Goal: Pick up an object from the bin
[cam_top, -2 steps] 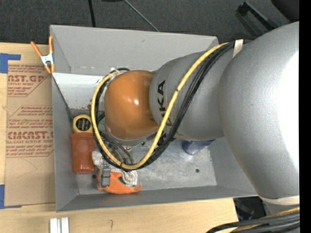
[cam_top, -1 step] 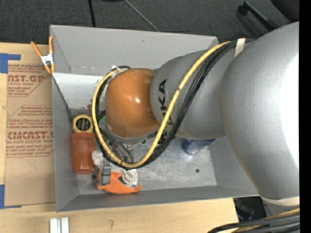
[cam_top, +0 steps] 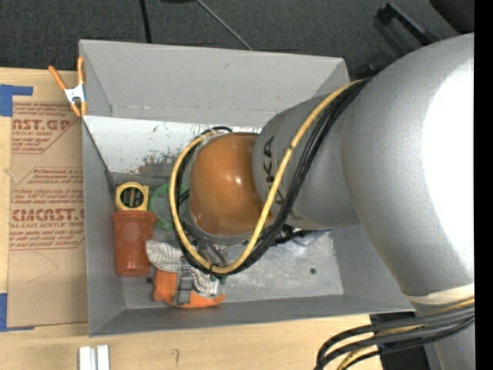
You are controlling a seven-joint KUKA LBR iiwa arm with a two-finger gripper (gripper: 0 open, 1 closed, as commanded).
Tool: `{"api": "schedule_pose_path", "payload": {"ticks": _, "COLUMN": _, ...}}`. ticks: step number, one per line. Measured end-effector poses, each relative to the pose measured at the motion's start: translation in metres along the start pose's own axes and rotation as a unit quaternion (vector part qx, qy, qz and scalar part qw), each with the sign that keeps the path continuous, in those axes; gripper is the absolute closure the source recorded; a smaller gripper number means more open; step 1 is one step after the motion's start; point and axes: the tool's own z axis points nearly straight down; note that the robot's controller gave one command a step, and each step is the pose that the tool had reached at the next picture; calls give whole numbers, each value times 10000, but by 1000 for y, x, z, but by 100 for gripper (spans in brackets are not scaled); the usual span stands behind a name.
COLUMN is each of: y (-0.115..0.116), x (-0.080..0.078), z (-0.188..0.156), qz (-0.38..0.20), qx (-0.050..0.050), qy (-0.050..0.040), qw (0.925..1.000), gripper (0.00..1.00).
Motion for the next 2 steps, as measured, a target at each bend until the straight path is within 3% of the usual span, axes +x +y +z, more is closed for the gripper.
{"api": "schedule_pose_path", "payload": {"ticks": 1, "y": -36, "x": -1, "z": 26, "qz": -1545, "qx": 7, "qy": 12, "qw": 9880, "gripper": 100}}
{"api": "schedule_pose_path", "payload": {"ticks": 2, "y": -36, "x": -1, "z": 26, "qz": -1543, "qx": 6, "qy": 12, "qw": 9880, "gripper": 100}}
